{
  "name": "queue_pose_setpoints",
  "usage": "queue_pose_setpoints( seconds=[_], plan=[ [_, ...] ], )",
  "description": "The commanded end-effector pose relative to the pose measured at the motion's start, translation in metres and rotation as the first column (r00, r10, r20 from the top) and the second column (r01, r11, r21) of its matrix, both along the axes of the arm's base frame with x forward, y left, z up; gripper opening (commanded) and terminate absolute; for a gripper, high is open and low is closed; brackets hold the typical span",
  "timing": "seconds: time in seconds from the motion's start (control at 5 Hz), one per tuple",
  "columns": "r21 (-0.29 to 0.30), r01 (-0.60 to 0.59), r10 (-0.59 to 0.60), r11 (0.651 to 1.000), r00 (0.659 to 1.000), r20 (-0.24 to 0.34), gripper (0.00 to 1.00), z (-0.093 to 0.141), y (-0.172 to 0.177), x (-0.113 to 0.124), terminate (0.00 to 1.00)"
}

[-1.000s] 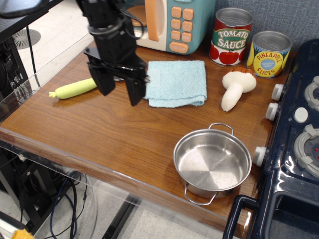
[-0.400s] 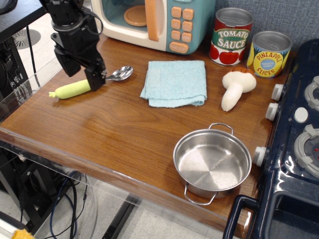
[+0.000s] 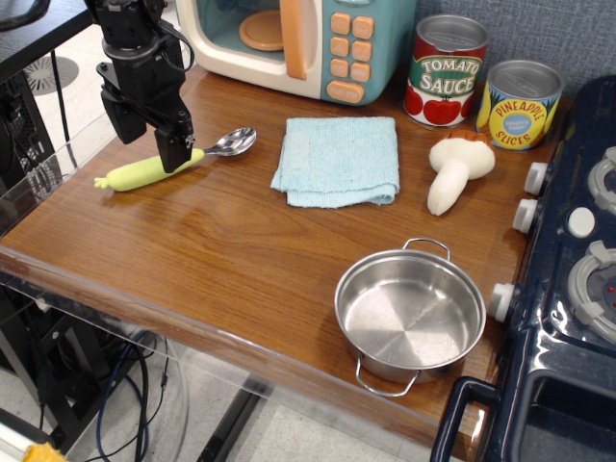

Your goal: Pick up the spoon and place it to the left of the silver pot.

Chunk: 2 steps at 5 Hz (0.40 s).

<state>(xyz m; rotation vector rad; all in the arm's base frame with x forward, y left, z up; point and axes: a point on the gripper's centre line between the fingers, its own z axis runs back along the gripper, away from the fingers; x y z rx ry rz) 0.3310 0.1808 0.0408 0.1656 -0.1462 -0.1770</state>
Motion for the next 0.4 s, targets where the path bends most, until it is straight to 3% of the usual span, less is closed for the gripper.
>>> queue_pose_setpoints(
  seconds=[0.0, 0.2],
  plan=[
    [0.031, 0.036, -0.034, 0.999, 0.998, -0.047, 1.0, 0.0048, 0.0056, 0.0141, 0.0],
    [0.024, 0.05, -0.048, 0.998, 0.996, -0.077, 1.0, -0.0033, 0.0043, 0.0173, 0.0]
  ],
)
